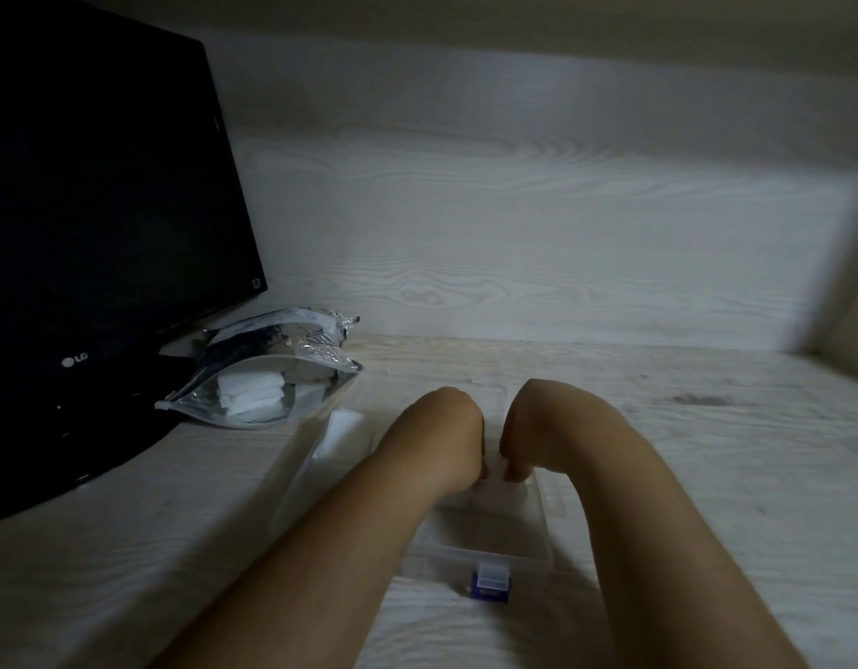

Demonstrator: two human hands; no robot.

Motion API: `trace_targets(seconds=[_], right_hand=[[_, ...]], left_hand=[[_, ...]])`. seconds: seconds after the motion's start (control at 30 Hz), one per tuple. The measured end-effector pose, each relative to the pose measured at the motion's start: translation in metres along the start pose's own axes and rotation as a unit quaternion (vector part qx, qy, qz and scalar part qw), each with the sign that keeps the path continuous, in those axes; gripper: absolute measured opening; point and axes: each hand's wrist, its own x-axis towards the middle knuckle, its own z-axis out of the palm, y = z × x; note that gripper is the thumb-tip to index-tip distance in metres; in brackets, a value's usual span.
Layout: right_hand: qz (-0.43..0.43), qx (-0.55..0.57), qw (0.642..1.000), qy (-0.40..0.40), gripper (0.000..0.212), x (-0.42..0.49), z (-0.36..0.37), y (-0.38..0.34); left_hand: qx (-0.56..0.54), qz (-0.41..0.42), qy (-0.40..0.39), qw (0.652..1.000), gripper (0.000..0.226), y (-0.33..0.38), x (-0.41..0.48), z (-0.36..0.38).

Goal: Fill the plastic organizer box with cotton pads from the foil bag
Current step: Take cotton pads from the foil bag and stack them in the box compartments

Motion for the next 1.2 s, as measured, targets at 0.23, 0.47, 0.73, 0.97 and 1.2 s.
trace_targets(seconds=[0.23, 0.47, 0.73, 0.97, 1.2], right_hand=[[-0.006, -0.026, 0.999, -0.03, 0.054, 0.004, 0.001, -0.003], [-0.04, 0.076, 0.994, 0.06, 0.035, -0.01, -0.01, 0.001], [-0.084, 0.172, 0.969, 0.157, 0.005, -0.022, -0.008, 0.004], [-0.148, 0.204, 0.946, 0.202, 0.012, -0.026, -0.003, -0.003], [-0.195, 0.214, 0.93, 0.225, 0.01, -0.028, 0.002, -0.01]], left_hand=[[0.023, 0.012, -0.007, 1.0, 0.028, 0.0, 0.0, 0.0], [-0.054, 0.011, 0.013, 0.998, 0.027, -0.002, -0.008, -0.005], [-0.387, -0.097, 0.022, 0.917, 0.03, -0.023, -0.01, -0.024], [-0.276, -0.107, 0.117, 0.948, 0.032, -0.057, -0.011, -0.044], [0.043, -0.217, 0.167, 0.961, 0.018, -0.103, -0.022, -0.059]])
